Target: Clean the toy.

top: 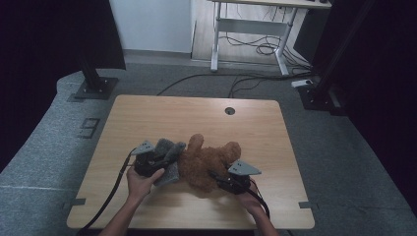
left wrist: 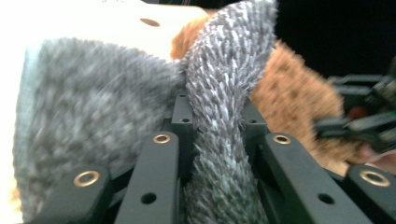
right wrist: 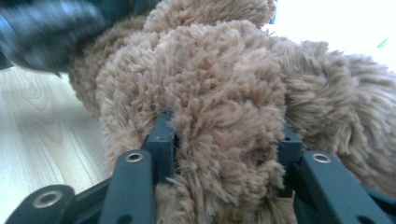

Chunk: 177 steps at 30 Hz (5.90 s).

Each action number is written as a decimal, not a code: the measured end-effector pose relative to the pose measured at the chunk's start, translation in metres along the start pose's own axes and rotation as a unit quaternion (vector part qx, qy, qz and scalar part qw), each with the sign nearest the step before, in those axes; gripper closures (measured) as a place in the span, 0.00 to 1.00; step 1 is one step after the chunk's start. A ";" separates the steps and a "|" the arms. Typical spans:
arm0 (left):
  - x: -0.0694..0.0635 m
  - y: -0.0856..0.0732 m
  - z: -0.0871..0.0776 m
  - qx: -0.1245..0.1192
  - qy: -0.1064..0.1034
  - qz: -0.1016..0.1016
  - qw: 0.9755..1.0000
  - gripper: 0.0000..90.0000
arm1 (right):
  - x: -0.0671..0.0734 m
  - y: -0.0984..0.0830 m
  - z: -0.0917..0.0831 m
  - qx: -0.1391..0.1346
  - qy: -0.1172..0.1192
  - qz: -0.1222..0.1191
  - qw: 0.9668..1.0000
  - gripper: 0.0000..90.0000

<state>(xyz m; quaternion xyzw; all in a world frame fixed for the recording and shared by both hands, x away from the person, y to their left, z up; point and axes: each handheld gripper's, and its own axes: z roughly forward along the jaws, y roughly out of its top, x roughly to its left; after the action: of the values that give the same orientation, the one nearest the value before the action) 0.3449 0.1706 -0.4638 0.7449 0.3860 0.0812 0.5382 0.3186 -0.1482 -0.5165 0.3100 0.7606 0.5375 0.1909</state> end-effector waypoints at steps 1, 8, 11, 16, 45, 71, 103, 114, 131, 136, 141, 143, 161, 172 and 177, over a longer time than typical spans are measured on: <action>-0.004 0.005 0.000 -0.001 -0.002 0.006 1.000 0.82 | 0.000 -0.001 -0.001 -0.002 -0.001 0.001 1.000 0.62; -0.036 0.039 0.038 0.023 -0.019 0.049 0.998 0.82 | 0.007 -0.004 -0.002 -0.012 -0.008 -0.032 0.999 0.63; -0.048 0.042 0.065 0.051 -0.019 0.062 0.997 0.82 | 0.009 -0.005 -0.003 -0.013 -0.011 -0.042 0.999 0.63; -0.051 0.036 0.096 0.093 0.008 0.071 0.993 0.83 | 0.012 -0.006 -0.003 -0.007 -0.019 -0.064 0.998 0.65; 0.036 0.005 -0.008 0.040 0.088 0.009 0.995 0.84 | 0.012 -0.010 -0.005 -0.001 0.000 -0.062 0.998 0.67; -0.058 0.042 0.103 0.133 0.006 0.098 0.986 0.85 | 0.014 -0.013 -0.006 0.001 -0.002 -0.084 0.996 0.66; -0.059 -0.006 0.057 0.065 0.008 0.099 0.993 0.87 | -0.005 -0.011 -0.005 0.011 0.082 0.006 0.997 0.08; -0.071 0.015 0.055 0.068 -0.015 0.090 0.993 0.86 | 0.007 -0.018 -0.007 0.013 0.086 -0.035 0.996 0.44; -0.089 0.045 0.108 0.129 -0.013 0.110 0.985 0.86 | 0.007 -0.021 -0.007 0.010 0.060 -0.048 0.997 0.46; -0.085 0.042 0.099 0.133 -0.002 0.124 0.983 0.86 | 0.007 -0.021 -0.006 0.012 0.053 -0.044 0.998 0.47; -0.068 0.035 0.077 0.122 0.020 0.124 0.985 0.86 | 0.004 -0.021 -0.006 0.014 0.047 -0.036 0.998 0.48; -0.059 0.031 0.064 0.112 0.028 0.121 0.986 0.86 | 0.003 -0.021 -0.006 0.015 0.046 -0.032 0.998 0.49; 0.008 0.022 -0.002 0.060 0.078 0.049 0.994 0.86 | 0.003 -0.023 -0.007 0.009 0.045 -0.036 0.998 0.51; 0.040 -0.014 -0.018 0.069 0.083 0.003 0.994 0.85 | 0.002 -0.024 -0.007 0.009 0.043 -0.032 0.998 0.51; 0.046 -0.023 -0.021 0.064 0.072 -0.017 0.995 0.85 | 0.002 -0.025 -0.006 0.009 0.040 -0.033 0.999 0.52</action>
<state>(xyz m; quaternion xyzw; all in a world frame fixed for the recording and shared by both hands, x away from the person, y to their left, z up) 0.3539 0.2197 -0.4888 0.7637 0.4404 0.1005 0.4612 0.3066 -0.1569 -0.5372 0.2652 0.7822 0.5359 0.1749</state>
